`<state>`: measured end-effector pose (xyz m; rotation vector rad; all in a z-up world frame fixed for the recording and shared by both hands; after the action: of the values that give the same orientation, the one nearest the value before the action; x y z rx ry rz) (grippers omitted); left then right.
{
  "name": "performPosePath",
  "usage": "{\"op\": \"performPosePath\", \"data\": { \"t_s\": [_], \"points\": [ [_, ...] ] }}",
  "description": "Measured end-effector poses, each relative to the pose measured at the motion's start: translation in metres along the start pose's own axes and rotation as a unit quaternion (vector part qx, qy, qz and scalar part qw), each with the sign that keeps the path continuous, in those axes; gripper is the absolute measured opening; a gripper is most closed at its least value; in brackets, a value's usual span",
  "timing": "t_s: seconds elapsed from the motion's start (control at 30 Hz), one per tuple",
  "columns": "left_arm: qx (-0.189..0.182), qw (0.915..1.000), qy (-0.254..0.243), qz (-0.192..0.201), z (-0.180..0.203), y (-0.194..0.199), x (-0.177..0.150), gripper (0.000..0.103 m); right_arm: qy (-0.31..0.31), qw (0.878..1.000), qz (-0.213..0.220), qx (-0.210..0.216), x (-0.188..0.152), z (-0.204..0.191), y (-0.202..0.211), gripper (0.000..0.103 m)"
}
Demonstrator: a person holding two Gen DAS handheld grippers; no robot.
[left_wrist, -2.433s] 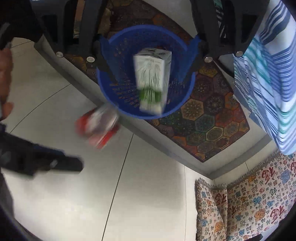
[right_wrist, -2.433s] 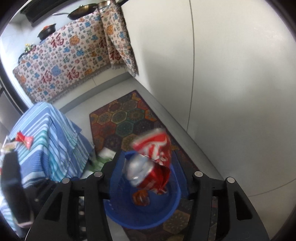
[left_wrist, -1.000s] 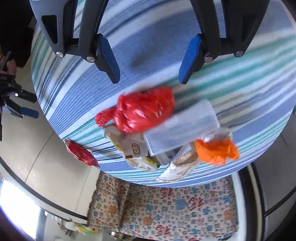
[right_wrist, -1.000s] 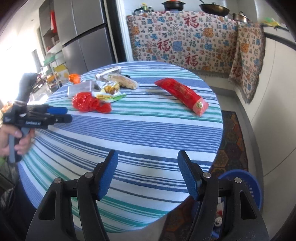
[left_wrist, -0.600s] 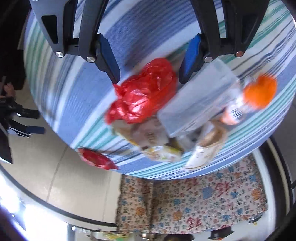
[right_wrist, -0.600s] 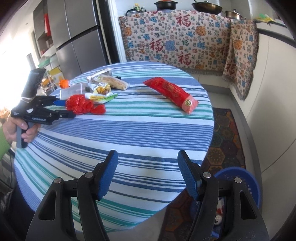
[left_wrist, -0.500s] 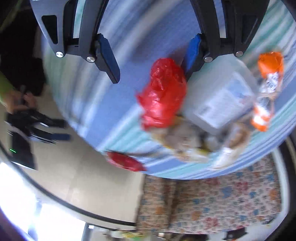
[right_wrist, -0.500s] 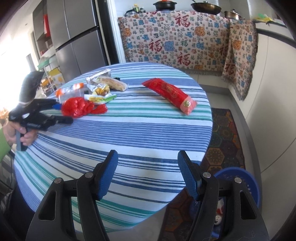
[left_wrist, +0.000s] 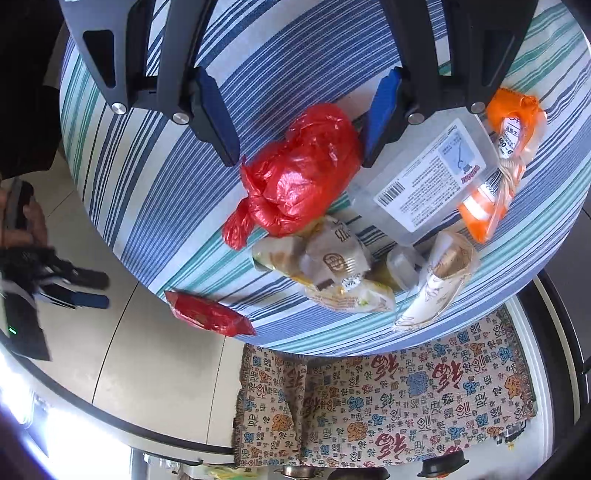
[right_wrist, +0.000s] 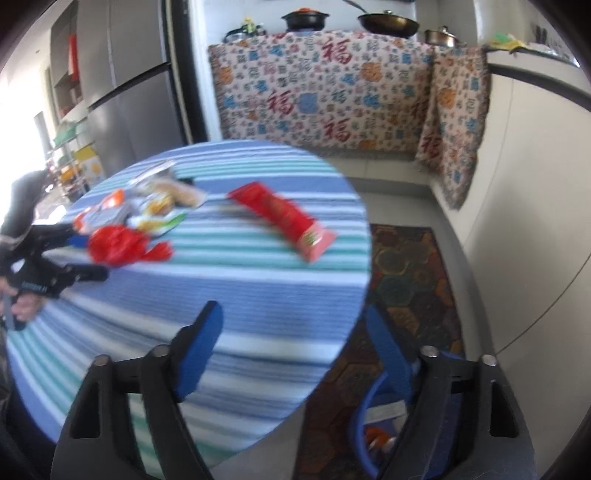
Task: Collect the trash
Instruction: 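Grasp the red plastic bag with the left gripper while the right gripper grasps the red snack wrapper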
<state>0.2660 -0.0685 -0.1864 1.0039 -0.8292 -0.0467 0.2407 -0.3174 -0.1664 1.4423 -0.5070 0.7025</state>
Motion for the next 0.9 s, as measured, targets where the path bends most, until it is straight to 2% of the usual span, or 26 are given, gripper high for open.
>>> {"op": "performPosePath", "data": {
  "t_s": [0.1, 0.17, 0.27, 0.4, 0.43, 0.5, 0.53, 0.57, 0.6, 0.73, 0.83, 0.9],
  "points": [
    [-0.015, 0.9999, -0.003, -0.003, 0.000, 0.001, -0.001, 0.067, -0.002, 1.000, -0.026, 0.018, 0.022, 0.015, -0.031, 0.086],
    [-0.017, 0.9996, -0.017, -0.012, 0.001, 0.000, -0.001, 0.067, 0.015, 0.998, -0.036, 0.043, 0.032, 0.010, -0.049, 0.086],
    [-0.009, 0.9994, -0.031, -0.010, 0.001, 0.000, 0.003, 0.067, 0.036, 0.998, -0.034, 0.035, 0.044, 0.000, -0.072, 0.086],
    [-0.017, 0.9993, -0.034, -0.006, 0.001, -0.004, 0.011, 0.067, 0.051, 0.997, -0.034, 0.047, 0.054, -0.015, -0.088, 0.085],
    [-0.018, 0.9991, -0.038, -0.008, 0.002, -0.005, 0.011, 0.067, 0.058, 0.996, -0.038, 0.049, 0.054, -0.018, -0.091, 0.080],
    [-0.025, 0.9986, -0.044, -0.015, 0.004, -0.008, 0.011, 0.067, 0.069, 0.995, -0.045, 0.051, 0.052, -0.025, -0.092, 0.059],
    [-0.029, 0.9984, -0.043, -0.021, 0.006, -0.010, 0.009, 0.067, 0.074, 0.995, -0.050, 0.053, 0.051, -0.028, -0.092, 0.042],
    [-0.031, 0.9984, -0.041, -0.024, 0.007, -0.011, 0.008, 0.061, 0.077, 0.994, -0.052, 0.049, 0.048, -0.029, -0.090, 0.026],
    [-0.032, 0.9985, -0.038, -0.024, 0.009, -0.011, 0.005, 0.042, 0.076, 0.994, -0.058, 0.044, 0.046, -0.029, -0.087, 0.025],
    [-0.023, 0.9997, -0.011, -0.003, 0.020, 0.001, -0.010, 0.034, 0.032, 0.994, -0.088, 0.060, 0.033, -0.023, -0.067, 0.025],
    [0.021, 0.9990, 0.034, 0.020, 0.032, 0.021, -0.031, 0.034, 0.005, 0.990, -0.118, 0.071, 0.021, -0.027, -0.050, 0.025],
    [0.054, 0.9939, 0.085, 0.045, 0.038, 0.037, -0.048, 0.034, -0.010, 0.987, -0.135, 0.081, 0.009, -0.034, -0.033, 0.025]
  ]
}}
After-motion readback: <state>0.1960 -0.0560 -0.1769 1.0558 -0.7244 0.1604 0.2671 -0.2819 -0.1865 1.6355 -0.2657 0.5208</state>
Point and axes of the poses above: each gripper's, at about its wrist camera, not at the fingertips, and y roughly against the way its jaws point, z to its right, x to its top, the point moved 4 cm from there along -y, roughly the way its jaws point, and after that the axes turned 15 degrees about -x, right-handed, at the moved point
